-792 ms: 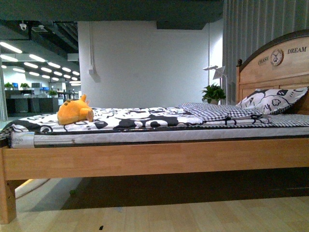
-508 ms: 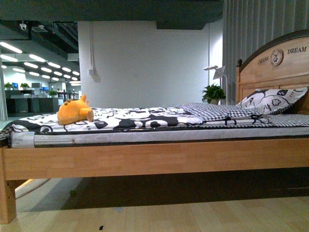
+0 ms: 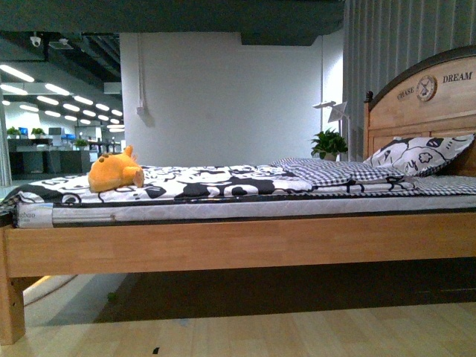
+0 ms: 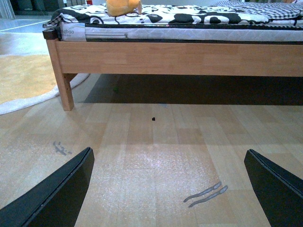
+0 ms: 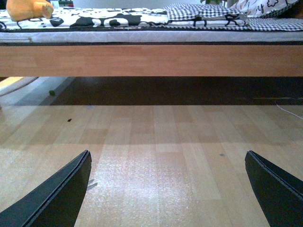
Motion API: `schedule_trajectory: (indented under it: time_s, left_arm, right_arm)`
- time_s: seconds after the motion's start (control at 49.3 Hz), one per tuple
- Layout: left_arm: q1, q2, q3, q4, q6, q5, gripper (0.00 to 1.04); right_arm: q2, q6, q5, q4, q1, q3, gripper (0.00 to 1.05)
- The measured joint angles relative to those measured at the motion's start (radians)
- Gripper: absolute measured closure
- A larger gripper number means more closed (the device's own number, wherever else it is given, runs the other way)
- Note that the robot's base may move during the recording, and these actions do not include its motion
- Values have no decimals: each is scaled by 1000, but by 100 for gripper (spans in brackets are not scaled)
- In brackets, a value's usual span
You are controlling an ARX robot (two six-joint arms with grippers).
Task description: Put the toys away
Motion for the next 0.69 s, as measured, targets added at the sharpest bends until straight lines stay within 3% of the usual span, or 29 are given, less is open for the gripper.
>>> schedule_trajectory:
  time_s: [0.69]
  left_arm:
    - [0, 0, 0, 0, 0, 0, 6]
  right_arm:
    - [0, 0, 0, 0, 0, 0, 6]
